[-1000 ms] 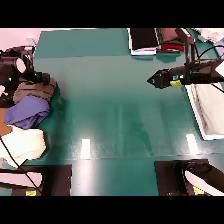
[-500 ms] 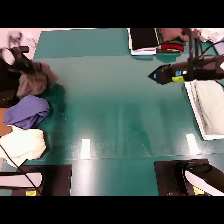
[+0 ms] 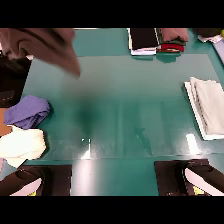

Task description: Fold the shirts.

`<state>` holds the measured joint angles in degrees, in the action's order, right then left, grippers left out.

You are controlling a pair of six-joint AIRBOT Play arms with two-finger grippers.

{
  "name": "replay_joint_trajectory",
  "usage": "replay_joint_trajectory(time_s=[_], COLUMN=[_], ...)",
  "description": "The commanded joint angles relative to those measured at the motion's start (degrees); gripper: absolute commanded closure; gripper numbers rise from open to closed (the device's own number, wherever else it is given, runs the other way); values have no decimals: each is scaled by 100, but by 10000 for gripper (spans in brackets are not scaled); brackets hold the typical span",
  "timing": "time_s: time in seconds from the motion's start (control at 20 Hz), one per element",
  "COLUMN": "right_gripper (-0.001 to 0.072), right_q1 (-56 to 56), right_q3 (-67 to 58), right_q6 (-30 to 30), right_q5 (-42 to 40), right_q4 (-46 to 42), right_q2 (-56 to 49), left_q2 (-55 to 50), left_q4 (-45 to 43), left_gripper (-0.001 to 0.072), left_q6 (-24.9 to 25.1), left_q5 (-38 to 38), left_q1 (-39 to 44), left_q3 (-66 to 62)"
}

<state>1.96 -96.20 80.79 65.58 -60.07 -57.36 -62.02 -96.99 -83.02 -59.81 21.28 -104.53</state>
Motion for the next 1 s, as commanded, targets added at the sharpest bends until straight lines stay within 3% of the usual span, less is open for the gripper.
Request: replay_joint_trajectory(time_s=[0.0, 0.25, 0.3, 0.35, 0.4, 0.65, 0.95], right_gripper=[691, 691, 691, 691, 691, 690, 691], right_q1=[-411, -501, -501, -501, -501, -501, -501], right_q3=[-645, -918, -916, -916, -916, -916, -905], right_q6=[2, 2, 2, 2, 2, 2, 2], right_q5=[245, 632, 695, 748, 798, 988, 1014], right_q4=[7, 13, 13, 11, 11, 9, 11], right_q2=[-2, -2, -2, -2, -2, -2, -4], left_q2=[-138, -1325, -1550, -1731, -1884, -2448, -3744], left_q4=[15, 479, 706, 848, 846, 903, 2367], left_gripper=[676, 671, 480, 149, 67, 67, 67], left_q6=[81, 107, 103, 96, 42, -306, -413], left_q5=[-634, -1241, -1180, -1084, -973, -629, -669], left_q1=[1366, 2463, 2503, 2503, 2485, 1572, 315], left_q3=[-70, -26, -26, -26, -26, -20, -15])
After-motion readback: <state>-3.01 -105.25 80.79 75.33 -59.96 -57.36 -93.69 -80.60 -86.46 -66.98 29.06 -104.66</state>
